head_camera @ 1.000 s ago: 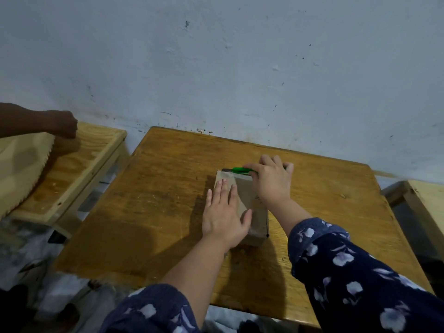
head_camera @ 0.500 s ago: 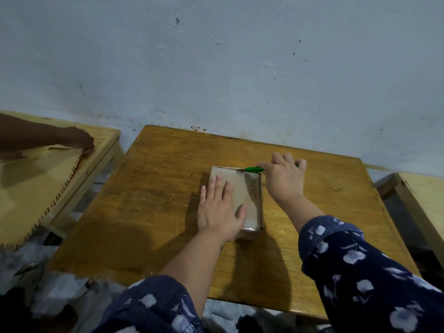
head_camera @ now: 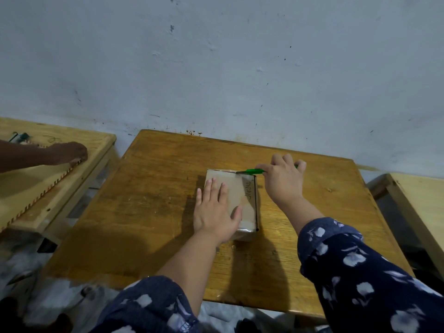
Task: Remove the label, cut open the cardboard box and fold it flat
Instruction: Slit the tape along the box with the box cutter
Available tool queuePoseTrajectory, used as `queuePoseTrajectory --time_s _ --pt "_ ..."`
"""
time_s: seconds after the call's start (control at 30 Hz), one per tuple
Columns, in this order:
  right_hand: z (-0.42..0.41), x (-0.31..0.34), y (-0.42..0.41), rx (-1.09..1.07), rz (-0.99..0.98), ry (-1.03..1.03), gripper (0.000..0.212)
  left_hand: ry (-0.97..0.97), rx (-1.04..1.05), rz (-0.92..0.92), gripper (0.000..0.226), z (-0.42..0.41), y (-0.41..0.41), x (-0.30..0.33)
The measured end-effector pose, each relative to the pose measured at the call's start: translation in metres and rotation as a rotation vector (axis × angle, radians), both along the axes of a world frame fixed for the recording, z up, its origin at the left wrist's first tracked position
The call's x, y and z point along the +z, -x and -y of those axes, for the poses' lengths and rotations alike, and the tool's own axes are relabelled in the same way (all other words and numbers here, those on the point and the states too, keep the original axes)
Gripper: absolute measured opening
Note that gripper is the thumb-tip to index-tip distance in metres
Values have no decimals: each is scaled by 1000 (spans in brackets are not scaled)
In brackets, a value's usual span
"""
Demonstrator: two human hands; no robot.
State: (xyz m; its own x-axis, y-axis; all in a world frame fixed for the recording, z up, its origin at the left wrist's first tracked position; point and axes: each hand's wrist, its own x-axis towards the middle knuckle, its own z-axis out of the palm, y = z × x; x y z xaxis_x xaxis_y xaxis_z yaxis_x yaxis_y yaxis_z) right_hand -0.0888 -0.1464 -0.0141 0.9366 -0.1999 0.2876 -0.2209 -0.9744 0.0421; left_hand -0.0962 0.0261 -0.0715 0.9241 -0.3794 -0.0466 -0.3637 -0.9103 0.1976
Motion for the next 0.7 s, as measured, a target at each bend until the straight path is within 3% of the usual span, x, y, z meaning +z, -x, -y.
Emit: queuePoseTrajectory --time_s 0.3,0.47,0.7 --pt "29 -11 20 -143 -33 -53 34 5 3 16 76 0 1 -2" --pt "32 -8 23 -142 47 -82 29 19 3 20 76 1 0 -4" --pt "27 -9 21 -229 17 -335 28 52 12 12 75 9 -7 -3"
